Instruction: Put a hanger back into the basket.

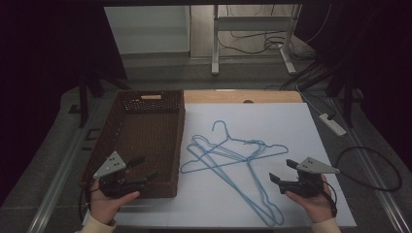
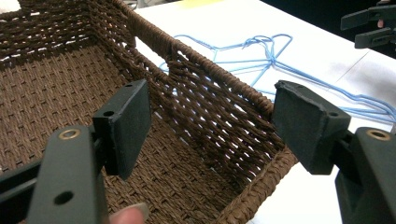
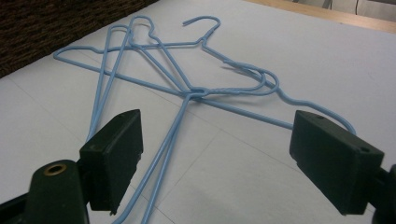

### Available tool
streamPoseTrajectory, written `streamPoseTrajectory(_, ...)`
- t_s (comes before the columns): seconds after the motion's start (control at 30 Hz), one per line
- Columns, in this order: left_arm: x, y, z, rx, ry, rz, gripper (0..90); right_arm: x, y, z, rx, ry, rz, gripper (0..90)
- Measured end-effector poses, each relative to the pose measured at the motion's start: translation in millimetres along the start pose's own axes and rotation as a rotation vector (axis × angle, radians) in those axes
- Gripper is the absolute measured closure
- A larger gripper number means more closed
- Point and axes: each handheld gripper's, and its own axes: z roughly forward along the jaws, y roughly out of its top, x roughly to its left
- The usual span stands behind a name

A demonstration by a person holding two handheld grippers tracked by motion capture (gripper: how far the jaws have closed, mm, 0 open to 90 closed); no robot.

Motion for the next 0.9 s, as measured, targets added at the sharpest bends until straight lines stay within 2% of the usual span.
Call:
streamPoseTrajectory(0.37,-0.8,0.5,0.8,0.002,0.000,0.001,28.2,1.7,1.1,0.6,0.012,-0.007,-0.009,19.0)
streamPoseTrajectory(0.7,-1.3,1.4,3.5,0.008,-0.009,0.004,28.3,5.2,10.0,8.0,0.118,-0.051,-0.012,21.2)
streamPoseTrajectory(0.9,-3.5,2.6,3.3,0.009,-0.016,0.009,28.3,14.0,25.2,21.1,0.220,-0.058,-0.040,24.7)
